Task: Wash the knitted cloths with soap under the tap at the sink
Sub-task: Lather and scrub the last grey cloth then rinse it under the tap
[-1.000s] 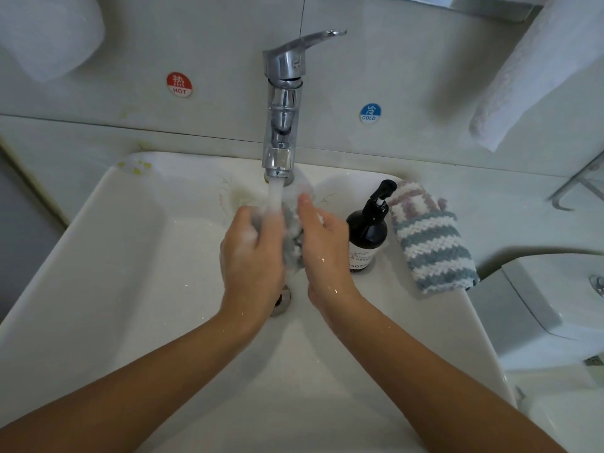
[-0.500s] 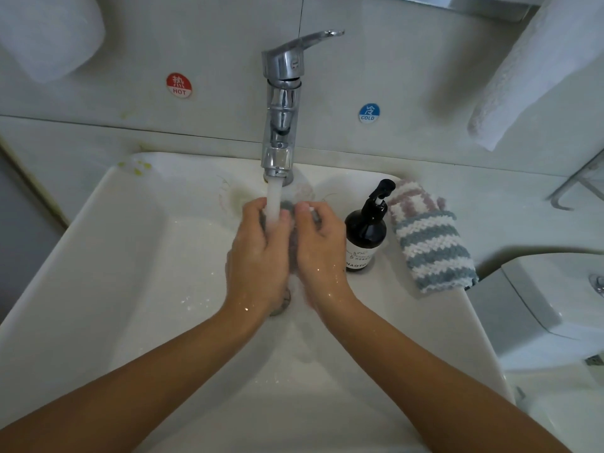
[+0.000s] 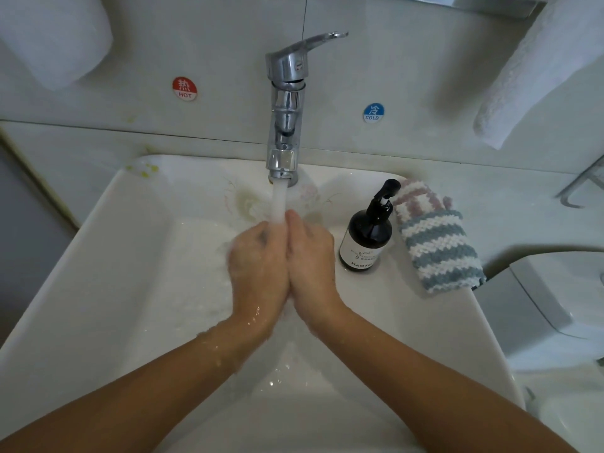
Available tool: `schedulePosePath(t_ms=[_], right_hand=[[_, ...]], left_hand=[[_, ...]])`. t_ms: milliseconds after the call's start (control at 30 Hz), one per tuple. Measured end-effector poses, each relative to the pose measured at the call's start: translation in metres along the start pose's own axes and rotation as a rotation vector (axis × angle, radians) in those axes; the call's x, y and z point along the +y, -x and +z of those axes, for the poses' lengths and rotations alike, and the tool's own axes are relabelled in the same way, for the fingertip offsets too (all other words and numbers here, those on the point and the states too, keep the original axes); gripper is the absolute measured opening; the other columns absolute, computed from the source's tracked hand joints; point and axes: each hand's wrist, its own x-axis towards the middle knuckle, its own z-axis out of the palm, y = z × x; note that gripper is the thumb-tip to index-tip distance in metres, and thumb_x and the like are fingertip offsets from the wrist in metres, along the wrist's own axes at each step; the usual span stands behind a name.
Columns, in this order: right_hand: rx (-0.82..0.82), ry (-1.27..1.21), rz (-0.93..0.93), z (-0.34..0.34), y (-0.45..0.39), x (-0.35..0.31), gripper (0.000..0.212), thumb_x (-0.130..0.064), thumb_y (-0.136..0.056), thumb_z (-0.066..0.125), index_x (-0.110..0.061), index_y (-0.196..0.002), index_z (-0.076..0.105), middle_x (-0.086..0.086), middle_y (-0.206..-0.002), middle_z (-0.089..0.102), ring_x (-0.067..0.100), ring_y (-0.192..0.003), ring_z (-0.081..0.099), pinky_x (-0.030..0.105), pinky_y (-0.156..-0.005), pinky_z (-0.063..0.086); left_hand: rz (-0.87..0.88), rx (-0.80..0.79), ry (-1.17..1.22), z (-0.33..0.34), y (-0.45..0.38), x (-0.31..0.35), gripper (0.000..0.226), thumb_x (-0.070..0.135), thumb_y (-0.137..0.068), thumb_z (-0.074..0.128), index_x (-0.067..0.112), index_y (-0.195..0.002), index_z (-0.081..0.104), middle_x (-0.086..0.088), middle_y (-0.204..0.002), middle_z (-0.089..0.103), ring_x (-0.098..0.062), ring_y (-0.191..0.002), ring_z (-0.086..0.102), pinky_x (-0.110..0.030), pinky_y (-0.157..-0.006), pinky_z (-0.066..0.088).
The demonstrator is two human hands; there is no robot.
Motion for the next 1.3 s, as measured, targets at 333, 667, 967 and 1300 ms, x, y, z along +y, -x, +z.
schedulePosePath(t_ms=[333, 667, 967, 1300], right_hand=[[0.023, 0.08, -0.088, -0.003, 0.001, 0.009, 0.031, -0.033, -0.099, 0.044, -0.013, -0.081, 0.06, 0.005, -0.076, 0.066, 0.026, -0.078, 0.065, 0.05, -0.076, 0.053], [-0.157, 0.101, -0.233, -0.002, 0.0, 0.011, 0.02, -0.036, -0.098, 0.051, -0.025, -0.114, 0.057, -0.006, -0.11, 0.064, 0.002, -0.1, 0.062, 0.027, -0.089, 0.053], [0.115, -0.048, -0.159, -0.013, -0.011, 0.008, 0.034, -0.036, -0.099, 0.049, -0.017, -0.07, 0.052, -0.005, -0.062, 0.054, 0.01, -0.062, 0.053, 0.034, -0.065, 0.047], [0.028, 0.111, -0.003, -0.012, -0.011, 0.007, 0.048, -0.024, -0.094, 0.048, -0.02, -0.046, 0.044, -0.008, -0.048, 0.046, 0.021, -0.063, 0.046, 0.036, -0.064, 0.037]], left_hand=[[-0.023, 0.006, -0.015, 0.0, -0.004, -0.001, 0.035, 0.029, -0.098, 0.052, 0.013, -0.067, 0.06, 0.0, -0.06, 0.06, -0.01, -0.056, 0.055, -0.021, -0.052, 0.044], [-0.067, 0.073, 0.028, -0.011, -0.018, 0.005, 0.005, 0.03, -0.093, 0.054, 0.034, -0.094, 0.05, 0.009, -0.08, 0.064, -0.014, -0.078, 0.065, -0.041, -0.078, 0.054], [0.028, -0.143, -0.016, 0.001, 0.005, 0.004, 0.034, 0.053, -0.096, 0.043, 0.024, -0.1, 0.06, 0.004, -0.083, 0.07, -0.011, -0.08, 0.068, -0.044, -0.077, 0.057], [-0.135, -0.093, -0.002, 0.004, 0.005, 0.007, 0.037, 0.034, -0.099, 0.047, 0.014, -0.075, 0.067, -0.004, -0.069, 0.068, -0.016, -0.065, 0.065, -0.025, -0.054, 0.048]])
